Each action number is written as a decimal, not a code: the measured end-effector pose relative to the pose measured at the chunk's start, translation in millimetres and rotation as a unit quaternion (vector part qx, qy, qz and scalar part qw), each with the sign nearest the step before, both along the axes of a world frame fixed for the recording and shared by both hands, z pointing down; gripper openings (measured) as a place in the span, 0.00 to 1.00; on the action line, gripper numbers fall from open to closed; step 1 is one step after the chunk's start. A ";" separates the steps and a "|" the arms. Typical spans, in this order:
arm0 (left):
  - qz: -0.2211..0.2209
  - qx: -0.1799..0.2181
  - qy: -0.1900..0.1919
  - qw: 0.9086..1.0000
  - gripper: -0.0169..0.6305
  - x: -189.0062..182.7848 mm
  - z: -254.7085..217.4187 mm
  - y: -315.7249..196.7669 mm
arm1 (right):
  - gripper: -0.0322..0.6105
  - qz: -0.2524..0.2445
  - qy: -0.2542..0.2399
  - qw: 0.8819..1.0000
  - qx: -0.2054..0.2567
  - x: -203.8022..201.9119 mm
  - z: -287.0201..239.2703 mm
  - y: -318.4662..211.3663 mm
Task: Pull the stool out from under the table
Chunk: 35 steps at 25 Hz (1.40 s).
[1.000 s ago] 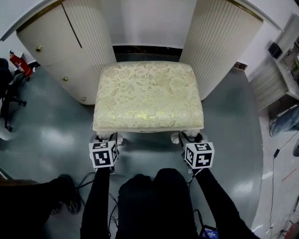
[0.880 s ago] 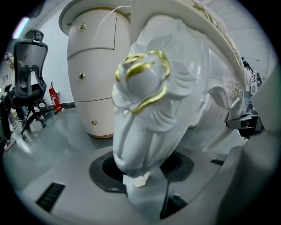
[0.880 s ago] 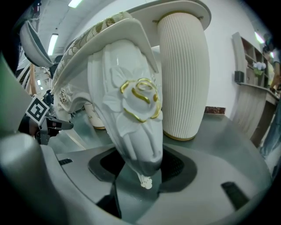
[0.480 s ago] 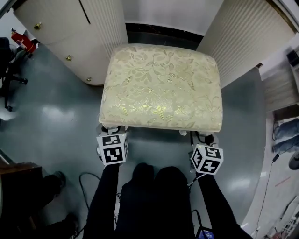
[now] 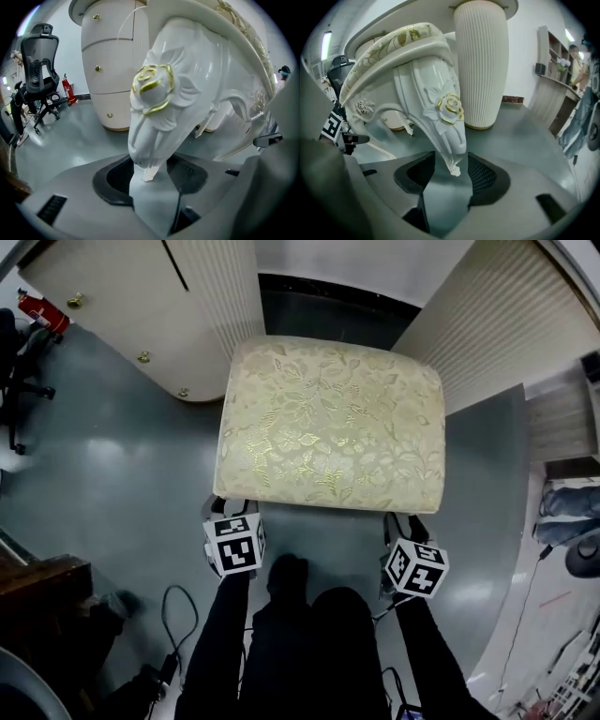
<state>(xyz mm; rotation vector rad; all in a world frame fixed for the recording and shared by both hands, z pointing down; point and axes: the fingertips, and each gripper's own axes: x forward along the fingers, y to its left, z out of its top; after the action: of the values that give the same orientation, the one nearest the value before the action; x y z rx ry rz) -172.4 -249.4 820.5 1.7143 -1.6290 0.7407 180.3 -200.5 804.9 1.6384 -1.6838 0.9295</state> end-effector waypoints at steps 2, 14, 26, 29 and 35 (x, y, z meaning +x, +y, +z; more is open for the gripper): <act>-0.007 -0.019 0.001 1.000 0.36 -3.0 -1.2 6.1 | 0.40 0.009 -0.005 1.000 -0.019 -1.1 -7.0 9.1; 0.017 -0.117 0.031 0.992 0.16 6.2 -78.2 57.0 | 0.20 -0.029 -0.036 0.994 -0.095 -43.1 -86.2 34.0; 0.033 -0.125 0.081 0.988 0.04 28.1 -205.1 71.4 | 0.06 -0.045 -0.047 0.992 -0.106 -62.0 -204.3 46.8; 0.039 -0.123 0.081 0.988 0.04 30.4 -234.8 69.7 | 0.06 -0.058 -0.052 0.991 -0.110 -68.8 -230.1 52.3; 0.045 -0.121 0.084 0.988 0.04 39.7 -283.1 70.9 | 0.06 -0.042 -0.077 0.990 -0.112 -74.8 -269.4 64.3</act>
<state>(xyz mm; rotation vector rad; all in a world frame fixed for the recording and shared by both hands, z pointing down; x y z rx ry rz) -132.7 -178.5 537.4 1.6362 -1.2996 0.7802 105.5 -136.2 535.5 1.3671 -1.6684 1.1822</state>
